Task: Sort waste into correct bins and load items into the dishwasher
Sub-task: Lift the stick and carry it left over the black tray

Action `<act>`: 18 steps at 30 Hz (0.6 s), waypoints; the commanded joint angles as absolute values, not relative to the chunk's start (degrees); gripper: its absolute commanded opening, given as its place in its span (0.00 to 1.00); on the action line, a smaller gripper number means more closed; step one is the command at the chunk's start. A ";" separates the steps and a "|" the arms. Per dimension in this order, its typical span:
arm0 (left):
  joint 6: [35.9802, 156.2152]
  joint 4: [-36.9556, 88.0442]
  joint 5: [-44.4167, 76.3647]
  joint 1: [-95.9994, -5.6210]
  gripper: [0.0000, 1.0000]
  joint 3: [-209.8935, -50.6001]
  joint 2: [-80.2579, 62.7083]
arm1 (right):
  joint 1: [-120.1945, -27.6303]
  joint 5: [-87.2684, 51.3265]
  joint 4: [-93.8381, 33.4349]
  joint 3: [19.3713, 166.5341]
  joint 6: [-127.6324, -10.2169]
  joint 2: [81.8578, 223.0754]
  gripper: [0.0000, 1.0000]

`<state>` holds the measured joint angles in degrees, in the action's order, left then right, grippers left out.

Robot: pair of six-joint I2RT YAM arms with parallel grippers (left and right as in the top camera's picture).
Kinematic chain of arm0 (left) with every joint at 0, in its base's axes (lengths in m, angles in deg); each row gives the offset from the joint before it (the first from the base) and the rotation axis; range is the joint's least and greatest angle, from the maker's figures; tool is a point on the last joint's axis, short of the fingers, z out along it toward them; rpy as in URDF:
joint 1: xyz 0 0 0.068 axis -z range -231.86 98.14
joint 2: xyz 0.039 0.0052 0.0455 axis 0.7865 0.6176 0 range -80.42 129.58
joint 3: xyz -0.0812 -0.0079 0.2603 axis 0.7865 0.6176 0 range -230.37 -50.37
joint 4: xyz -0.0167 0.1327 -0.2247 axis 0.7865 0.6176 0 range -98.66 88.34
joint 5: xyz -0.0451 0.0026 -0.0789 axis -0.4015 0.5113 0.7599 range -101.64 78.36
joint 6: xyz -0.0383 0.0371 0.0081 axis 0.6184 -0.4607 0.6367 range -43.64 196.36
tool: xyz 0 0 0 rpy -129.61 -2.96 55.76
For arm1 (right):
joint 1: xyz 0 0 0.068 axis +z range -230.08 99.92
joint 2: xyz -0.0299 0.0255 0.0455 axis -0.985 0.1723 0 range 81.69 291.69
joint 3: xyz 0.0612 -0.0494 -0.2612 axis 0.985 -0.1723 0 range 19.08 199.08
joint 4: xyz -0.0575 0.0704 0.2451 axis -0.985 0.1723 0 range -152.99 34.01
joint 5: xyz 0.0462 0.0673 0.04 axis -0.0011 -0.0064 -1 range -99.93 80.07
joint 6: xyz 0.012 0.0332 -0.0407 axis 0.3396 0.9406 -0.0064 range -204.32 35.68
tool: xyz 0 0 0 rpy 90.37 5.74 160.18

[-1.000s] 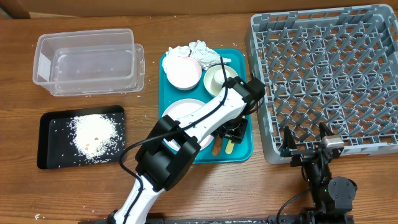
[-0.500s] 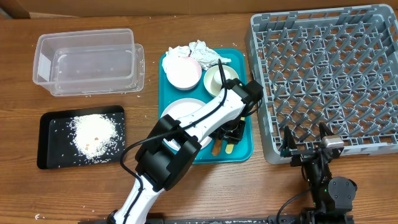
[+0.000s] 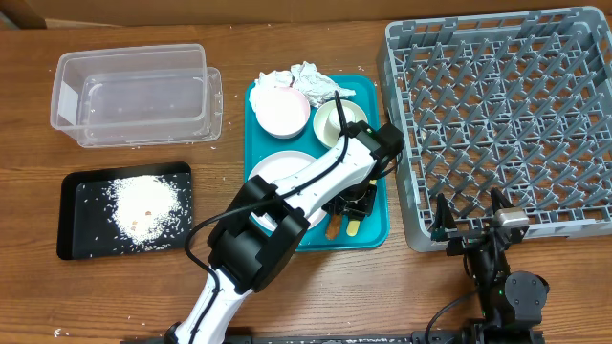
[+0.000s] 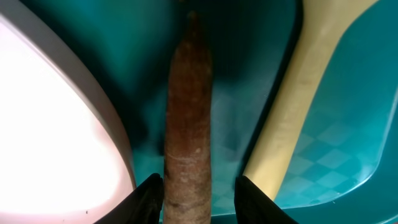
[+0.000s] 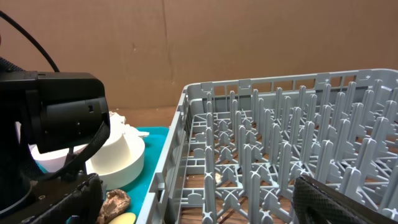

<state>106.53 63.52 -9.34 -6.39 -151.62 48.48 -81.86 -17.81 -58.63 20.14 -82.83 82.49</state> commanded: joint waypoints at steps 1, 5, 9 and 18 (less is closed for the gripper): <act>107.74 63.21 -8.62 -7.17 0.40 -150.49 48.70 | -81.86 -17.26 -58.85 19.55 -82.87 81.92 1.00; 107.71 62.91 -7.94 -7.50 0.38 -150.14 48.70 | -81.86 -17.26 -58.85 19.55 -82.87 81.92 1.00; 107.69 62.62 -7.92 -7.59 0.34 -150.11 48.70 | -81.86 -17.26 -58.85 19.55 -82.85 81.92 1.00; 107.65 62.82 -7.52 -7.59 0.11 -150.14 48.68 | -81.86 -17.26 -58.85 19.55 -82.85 81.92 1.00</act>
<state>107.06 62.82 -8.42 -7.35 -150.81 48.48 -81.88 -17.81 -58.60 20.14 -82.83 82.49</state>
